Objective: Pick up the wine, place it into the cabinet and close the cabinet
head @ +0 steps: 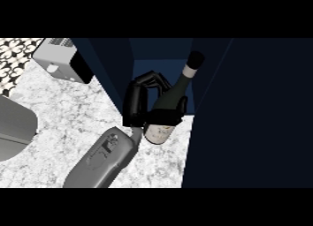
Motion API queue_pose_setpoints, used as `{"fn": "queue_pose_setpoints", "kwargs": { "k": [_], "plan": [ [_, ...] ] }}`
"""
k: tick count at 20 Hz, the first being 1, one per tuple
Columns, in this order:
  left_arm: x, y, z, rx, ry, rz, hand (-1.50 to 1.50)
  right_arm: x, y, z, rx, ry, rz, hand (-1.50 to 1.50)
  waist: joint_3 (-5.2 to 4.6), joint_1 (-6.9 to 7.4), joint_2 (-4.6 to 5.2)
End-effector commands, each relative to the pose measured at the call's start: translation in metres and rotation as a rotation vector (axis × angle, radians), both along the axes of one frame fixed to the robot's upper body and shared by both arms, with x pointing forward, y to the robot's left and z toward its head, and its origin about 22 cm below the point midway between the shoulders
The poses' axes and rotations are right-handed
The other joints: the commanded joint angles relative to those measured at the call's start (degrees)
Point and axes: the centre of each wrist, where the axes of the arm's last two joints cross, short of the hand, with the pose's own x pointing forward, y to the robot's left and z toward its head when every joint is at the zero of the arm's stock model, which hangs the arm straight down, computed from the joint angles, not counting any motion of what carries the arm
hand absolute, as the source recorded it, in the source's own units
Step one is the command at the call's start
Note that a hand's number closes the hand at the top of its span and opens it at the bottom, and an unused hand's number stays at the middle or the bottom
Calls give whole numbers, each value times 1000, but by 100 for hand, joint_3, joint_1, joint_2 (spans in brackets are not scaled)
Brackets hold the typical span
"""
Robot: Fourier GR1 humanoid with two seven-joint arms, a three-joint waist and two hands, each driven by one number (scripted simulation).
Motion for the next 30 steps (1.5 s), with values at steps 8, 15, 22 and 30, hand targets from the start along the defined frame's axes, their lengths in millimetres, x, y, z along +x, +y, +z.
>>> {"fn": "queue_pose_setpoints", "kwargs": {
  "k": [8,15,22,30],
  "plan": [
    [23,12,-2,-17,-25,62,150,-27,-4,6,29,-30,33,-150,0,10,-8],
    [29,26,-24,-14,18,96,150,-23,3,0,55,-34,25,-150,0,7,-3],
    [56,31,-25,-44,67,59,150,-28,-3,19,37,-12,66,-150,-3,-36,7],
    [82,35,-28,20,69,113,150,-20,-1,8,28,-10,67,-150,-1,-66,22]
  ]
}}
